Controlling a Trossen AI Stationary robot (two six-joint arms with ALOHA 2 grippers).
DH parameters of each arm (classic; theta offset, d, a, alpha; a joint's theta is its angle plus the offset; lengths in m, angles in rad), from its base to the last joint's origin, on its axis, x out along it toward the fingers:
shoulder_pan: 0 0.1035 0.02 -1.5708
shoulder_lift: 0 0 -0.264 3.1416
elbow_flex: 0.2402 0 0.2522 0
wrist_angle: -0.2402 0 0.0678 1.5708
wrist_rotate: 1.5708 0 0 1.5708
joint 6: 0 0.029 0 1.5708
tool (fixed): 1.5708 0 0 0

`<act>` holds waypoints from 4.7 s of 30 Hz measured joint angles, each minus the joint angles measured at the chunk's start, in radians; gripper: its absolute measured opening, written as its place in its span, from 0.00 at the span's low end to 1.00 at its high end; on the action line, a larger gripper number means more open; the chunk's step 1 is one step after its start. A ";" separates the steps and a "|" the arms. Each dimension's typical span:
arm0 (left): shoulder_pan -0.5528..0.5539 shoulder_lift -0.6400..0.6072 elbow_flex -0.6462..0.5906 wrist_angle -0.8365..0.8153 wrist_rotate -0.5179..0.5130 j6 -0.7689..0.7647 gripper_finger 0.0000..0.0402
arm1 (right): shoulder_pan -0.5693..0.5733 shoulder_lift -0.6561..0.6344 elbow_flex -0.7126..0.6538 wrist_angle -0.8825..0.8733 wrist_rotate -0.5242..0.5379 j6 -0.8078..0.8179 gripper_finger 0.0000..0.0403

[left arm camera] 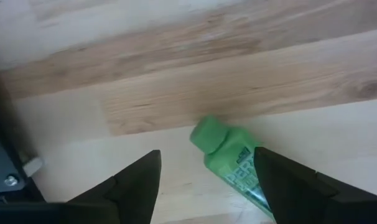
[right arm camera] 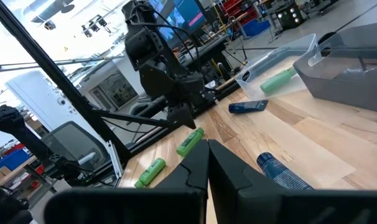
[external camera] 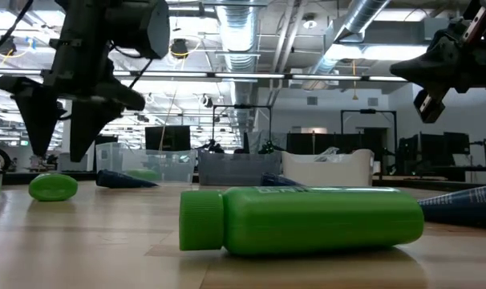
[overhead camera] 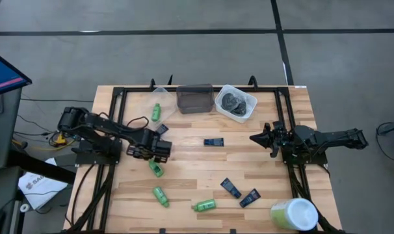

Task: Pick & Place Travel size toiletries
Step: Put the green shampoo into the transparent bin

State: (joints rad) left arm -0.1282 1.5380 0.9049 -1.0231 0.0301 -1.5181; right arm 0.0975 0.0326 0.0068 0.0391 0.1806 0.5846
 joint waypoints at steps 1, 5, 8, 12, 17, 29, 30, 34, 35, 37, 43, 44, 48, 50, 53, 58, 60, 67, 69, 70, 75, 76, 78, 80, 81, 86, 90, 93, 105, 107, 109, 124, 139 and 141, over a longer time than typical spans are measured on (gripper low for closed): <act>0.001 0.012 -0.001 0.011 0.003 0.000 0.62 | 0.000 0.000 0.000 0.000 0.000 0.000 0.00; -0.004 0.066 0.000 0.088 -0.002 -0.001 0.61 | 0.000 0.000 0.000 0.000 0.000 0.000 0.00; -0.003 0.072 0.002 0.166 0.000 -0.001 0.61 | 0.000 0.000 0.000 0.000 0.000 0.000 0.00; 0.006 0.051 0.004 0.157 -0.029 -0.002 0.60 | 0.000 0.000 0.000 0.000 0.000 0.000 0.00; 0.038 -0.033 0.005 0.160 -0.030 0.083 0.59 | 0.000 0.000 0.000 0.000 0.000 0.000 0.00; -0.017 -0.231 0.005 0.147 -0.066 0.966 0.59 | -0.001 0.000 0.000 0.000 0.000 0.000 0.00; -0.021 -0.236 0.005 0.148 -0.066 1.054 0.59 | -0.001 0.000 0.000 0.000 0.000 0.000 0.00; -0.034 -0.242 0.004 0.149 -0.056 1.344 0.60 | -0.001 0.000 0.000 0.000 0.000 0.000 0.00; -0.037 -0.242 0.004 0.149 -0.047 1.406 0.60 | -0.001 0.000 0.000 0.000 0.000 0.000 0.00; -0.038 -0.242 0.004 0.150 -0.022 1.514 0.61 | -0.001 0.000 0.000 0.000 0.000 0.000 0.00; -0.037 -0.242 -0.028 0.151 -0.006 1.793 0.63 | -0.001 0.000 0.000 0.000 0.000 0.000 0.00; -0.037 -0.242 -0.043 0.155 0.015 1.830 0.63 | -0.001 0.000 0.000 0.000 0.000 0.000 0.00; -0.037 -0.242 -0.114 0.178 0.078 1.950 0.63 | -0.001 0.000 0.000 0.000 0.000 0.000 0.00; -0.037 -0.242 -0.142 0.178 0.081 2.010 0.63 | -0.001 0.000 0.000 0.000 0.000 0.000 0.00; -0.037 -0.242 -0.179 0.190 0.081 2.120 0.62 | -0.001 0.000 0.000 0.000 0.000 0.000 0.00; -0.037 -0.241 -0.230 0.250 0.081 2.243 0.61 | -0.001 0.000 0.000 0.000 0.000 0.000 0.00; -0.031 -0.241 -0.252 0.284 0.080 2.268 0.61 | -0.001 0.000 0.000 0.000 0.000 0.000 0.00; -0.001 -0.241 -0.296 0.379 0.080 2.297 0.61 | -0.001 0.000 0.000 0.000 0.000 0.000 0.00; 0.003 -0.241 -0.304 0.378 0.080 2.300 0.61 | -0.001 0.000 0.000 0.000 0.000 0.000 0.00; 0.006 -0.241 -0.309 0.381 0.081 2.304 0.61 | -0.001 0.000 0.000 0.000 0.000 0.000 0.00; 0.010 -0.241 -0.362 0.423 0.122 2.332 0.60 | -0.001 0.000 0.000 0.000 0.000 0.000 0.00; 0.010 -0.241 -0.371 0.439 0.121 2.333 0.60 | -0.001 0.000 0.000 0.000 0.000 0.000 0.00; 0.010 -0.241 -0.385 0.459 0.118 2.333 0.60 | -0.001 0.000 0.000 0.000 0.000 0.000 0.00; 0.010 -0.241 -0.390 0.465 0.117 2.333 0.60 | -0.001 0.000 0.000 0.000 0.000 0.000 0.00; 0.010 -0.241 -0.392 0.467 0.117 2.333 0.59 | -0.001 0.000 0.000 0.000 0.000 0.000 0.00; 0.010 -0.241 -0.397 0.472 0.116 2.330 0.48 | -0.001 0.000 0.000 0.000 0.000 0.000 0.00; 0.010 -0.241 -0.397 0.476 0.113 2.329 0.35 | -0.001 0.000 0.000 0.000 0.000 0.000 0.00; 0.010 -0.241 -0.397 0.482 0.112 2.322 0.27 | -0.001 0.000 0.000 0.000 0.000 0.000 0.00; 0.010 -0.241 -0.396 0.513 0.039 2.149 0.24 | -0.001 0.000 0.000 0.000 0.000 0.000 0.00; 0.010 -0.241 -0.392 0.516 0.007 2.102 0.23 | -0.001 0.000 0.000 0.000 0.000 0.000 0.00; 0.011 -0.241 -0.377 0.519 -0.025 2.033 0.23 | -0.001 0.000 0.000 0.000 0.000 0.000 0.00; 0.169 -0.241 -0.233 0.552 -0.338 1.640 0.23 | -0.001 0.000 0.000 0.000 0.000 0.000 0.00; 0.551 -0.242 -0.087 0.537 -0.449 1.718 0.23 | -0.001 0.000 0.000 0.000 0.000 0.000 0.00; 0.605 -0.242 -0.084 0.534 -0.449 1.718 0.23 | -0.001 0.000 0.000 0.000 0.000 0.000 0.00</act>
State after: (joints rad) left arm 0.4769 1.2964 0.8207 -0.4895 -0.4191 0.2000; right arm 0.0967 0.0324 0.0069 0.0391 0.1806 0.5846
